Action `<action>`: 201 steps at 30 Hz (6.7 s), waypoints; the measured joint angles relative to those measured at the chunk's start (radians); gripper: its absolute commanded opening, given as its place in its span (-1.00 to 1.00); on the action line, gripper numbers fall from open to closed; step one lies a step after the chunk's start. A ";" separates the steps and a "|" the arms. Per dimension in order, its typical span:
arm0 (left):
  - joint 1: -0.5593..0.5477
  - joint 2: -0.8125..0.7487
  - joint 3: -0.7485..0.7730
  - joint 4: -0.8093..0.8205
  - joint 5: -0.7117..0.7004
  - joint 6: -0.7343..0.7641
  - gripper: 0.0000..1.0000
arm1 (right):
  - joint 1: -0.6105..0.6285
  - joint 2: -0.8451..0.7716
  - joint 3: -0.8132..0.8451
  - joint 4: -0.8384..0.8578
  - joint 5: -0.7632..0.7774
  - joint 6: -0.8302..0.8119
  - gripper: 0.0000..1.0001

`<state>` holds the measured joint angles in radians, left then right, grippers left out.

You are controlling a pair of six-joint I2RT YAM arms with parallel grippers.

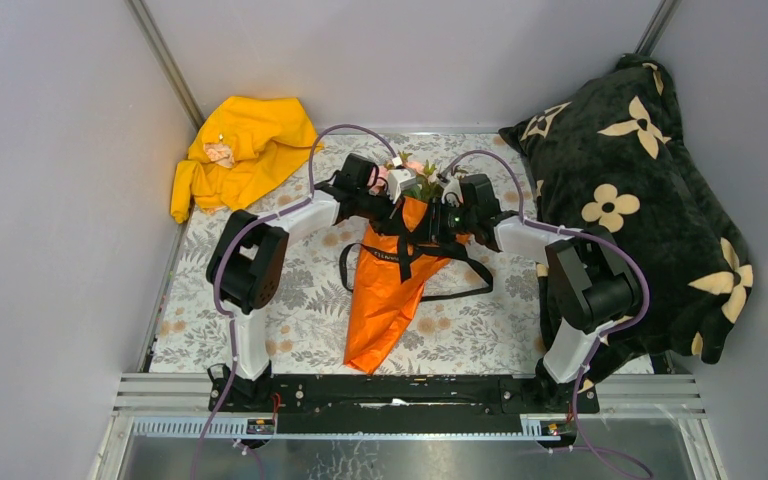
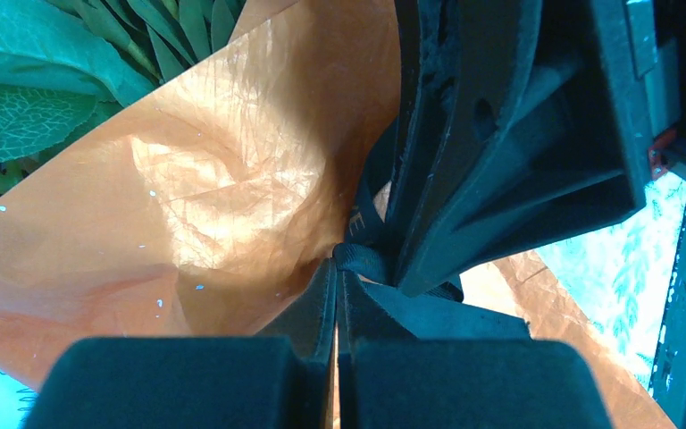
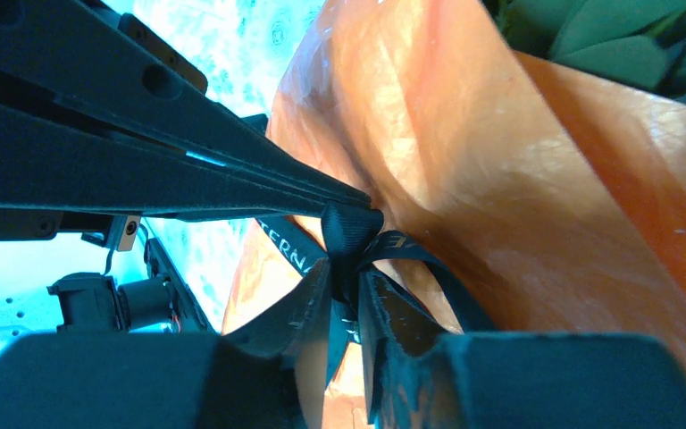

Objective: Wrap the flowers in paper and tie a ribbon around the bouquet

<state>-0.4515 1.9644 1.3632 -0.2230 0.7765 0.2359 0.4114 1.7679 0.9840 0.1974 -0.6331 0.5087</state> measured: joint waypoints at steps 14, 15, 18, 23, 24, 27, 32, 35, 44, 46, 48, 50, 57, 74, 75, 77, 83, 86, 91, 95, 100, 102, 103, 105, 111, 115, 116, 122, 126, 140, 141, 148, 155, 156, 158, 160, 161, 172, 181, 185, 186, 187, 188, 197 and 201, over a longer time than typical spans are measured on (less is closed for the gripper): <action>0.000 0.000 0.033 -0.028 -0.030 -0.022 -0.09 | 0.032 0.002 0.031 -0.006 -0.045 -0.024 -1.00; 0.002 0.000 0.039 -0.034 -0.044 -0.015 -0.06 | 0.034 0.004 0.031 -0.006 -0.051 -0.022 -1.00; 0.016 -0.013 0.049 -0.051 -0.074 0.000 -0.06 | 0.037 0.015 0.031 -0.006 -0.068 -0.006 -1.00; 0.080 -0.096 0.049 -0.105 -0.114 -0.002 -0.38 | 0.037 0.032 0.032 -0.006 -0.069 0.043 -1.00; 0.090 -0.119 0.046 -0.111 -0.115 -0.006 -0.45 | 0.037 0.034 0.032 -0.004 -0.070 0.057 -1.00; 0.104 -0.212 -0.012 -0.105 -0.097 -0.016 -0.59 | 0.037 0.037 0.032 0.004 -0.074 0.093 -1.00; 0.070 -0.260 -0.121 -0.088 -0.063 -0.032 -0.51 | 0.037 0.045 0.032 0.051 -0.092 0.153 -1.00; 0.061 -0.219 -0.162 -0.071 -0.041 -0.054 -0.17 | 0.036 0.049 0.024 0.102 -0.102 0.202 -1.00; 0.068 -0.156 -0.213 0.092 0.040 -0.212 -0.25 | 0.033 0.049 0.009 0.149 -0.124 0.251 -1.00; 0.068 -0.178 -0.267 0.164 0.043 -0.220 -0.17 | 0.032 0.049 0.009 0.143 -0.120 0.256 -1.00; 0.066 -0.205 -0.322 0.214 0.044 -0.204 -0.14 | 0.032 0.049 0.009 0.130 -0.118 0.266 -1.00; 0.066 -0.211 -0.337 0.232 0.046 -0.185 -0.12 | 0.032 0.049 0.008 0.127 -0.118 0.275 -1.00; 0.066 -0.167 -0.306 0.246 0.085 -0.171 -0.19 | 0.030 0.049 -0.001 0.115 -0.096 0.283 -0.68; 0.056 -0.112 -0.299 0.264 0.121 -0.178 -0.61 | 0.030 0.023 -0.005 -0.076 0.060 0.202 -0.55; 0.052 -0.111 -0.299 0.265 0.117 -0.178 -0.55 | 0.030 0.016 -0.005 -0.095 0.075 0.191 -0.67; 0.041 -0.110 -0.299 0.266 0.105 -0.177 -0.40 | 0.030 0.011 -0.005 -0.106 0.087 0.185 -0.84; -0.016 -0.110 -0.290 0.271 0.042 -0.170 -0.14 | 0.030 0.007 -0.002 -0.140 0.124 0.165 -0.86; -0.037 -0.104 -0.272 0.273 0.005 -0.167 -0.24 | 0.030 0.005 -0.002 -0.153 0.130 0.160 -1.00; -0.046 -0.078 -0.245 0.270 -0.050 -0.158 -0.44 | 0.030 0.002 0.000 -0.168 0.148 0.150 -1.00; -0.046 -0.082 -0.216 0.214 -0.048 -0.127 -0.46 | 0.030 0.002 0.013 -0.201 0.150 0.126 -1.00; -0.045 -0.145 -0.161 0.156 -0.045 -0.117 -0.33 | 0.030 0.002 0.017 -0.212 0.140 0.105 -1.00; -0.047 -0.164 -0.145 0.163 -0.052 -0.134 -0.30 | 0.030 0.002 0.016 -0.201 0.135 0.102 -1.00; -0.049 -0.159 -0.127 0.166 -0.062 -0.142 -0.30 | 0.030 0.002 0.014 -0.193 0.134 0.101 -1.00; -0.054 -0.134 -0.102 0.166 -0.076 -0.154 -0.30 | 0.030 0.002 0.009 -0.179 0.131 0.101 -1.00; -0.083 0.004 -0.067 0.153 -0.115 -0.171 -0.26 | 0.030 0.002 -0.015 -0.161 0.116 0.101 -1.00; -0.105 0.038 -0.067 0.138 -0.131 -0.165 -0.31 | 0.030 0.002 -0.017 -0.164 0.114 0.100 -1.00; -0.105 0.038 -0.067 0.136 -0.134 -0.161 -0.35 | 0.030 0.002 -0.018 -0.164 0.113 0.099 -1.00; -0.111 0.037 -0.067 0.104 -0.131 -0.133 -0.90 | 0.030 0.002 -0.018 -0.162 0.116 0.097 -1.00; -0.112 0.037 -0.067 0.084 -0.117 -0.120 -1.00 | 0.030 0.002 -0.018 -0.163 0.117 0.093 -0.90; -0.081 -0.060 -0.097 0.068 -0.190 -0.115 -1.00 | 0.035 -0.005 0.018 -0.171 0.124 0.055 -0.98; -0.075 -0.072 -0.104 0.069 -0.192 -0.114 -1.00 | 0.039 -0.006 0.027 -0.172 0.124 0.052 -1.00; -0.021 -0.154 -0.176 0.094 -0.175 -0.116 -1.00 | 0.053 -0.006 0.064 -0.168 0.114 0.038 -1.00; 0.040 -0.212 -0.248 0.090 -0.202 -0.103 -1.00 | 0.041 -0.004 0.069 -0.226 0.129 0.018 -1.00; 0.054 -0.213 -0.254 0.090 -0.211 -0.102 -1.00 | 0.035 -0.003 0.069 -0.243 0.133 0.013 -0.98; 0.078 -0.213 -0.264 0.089 -0.225 -0.102 -1.00 | 0.029 0.000 0.069 -0.264 0.143 0.006 -0.97; 0.094 -0.213 -0.270 0.089 -0.235 -0.102 -1.00 | 0.026 0.001 0.069 -0.282 0.147 0.000 -0.97; 0.096 -0.213 -0.272 0.088 -0.239 -0.102 -1.00 | 0.026 0.001 0.069 -0.286 0.147 -0.002 -0.97; 0.045 -0.206 -0.191 0.093 -0.204 -0.164 0.29 | 0.026 0.010 0.076 -0.302 0.143 -0.019 -1.00; -0.091 -0.098 -0.130 0.116 -0.267 -0.183 0.03 | 0.026 0.018 0.076 -0.303 0.143 -0.020 -1.00; -0.090 -0.050 -0.108 0.108 -0.306 -0.183 -0.82 | 0.026 0.018 0.076 -0.303 0.143 -0.021 -1.00; -0.090 -0.044 -0.102 0.102 -0.315 -0.180 -1.00 | 0.026 0.018 0.076 -0.303 0.143 -0.022 -1.00; -0.090 -0.041 -0.098 0.098 -0.323 -0.175 -1.00 | 0.026 0.018 0.076 -0.303 0.143 -0.023 -1.00; -0.090 -0.040 -0.097 0.094 -0.329 -0.170 -1.00 | 0.026 0.018 0.076 -0.302 0.143 -0.023 -1.00; -0.046 -0.129 -0.174 0.092 -0.332 -0.166 -1.00 | 0.003 0.019 0.101 -0.263 0.093 -0.014 -1.00; -0.013 -0.188 -0.225 0.101 -0.312 -0.157 -1.00 | -0.006 0.024 0.119 -0.231 0.063 -0.002 -1.00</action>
<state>-0.4644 1.7763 1.1381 -0.1215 0.4641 0.0788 0.4049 1.7916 1.1027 -0.0338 -0.5705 0.5064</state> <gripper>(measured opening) 0.006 0.011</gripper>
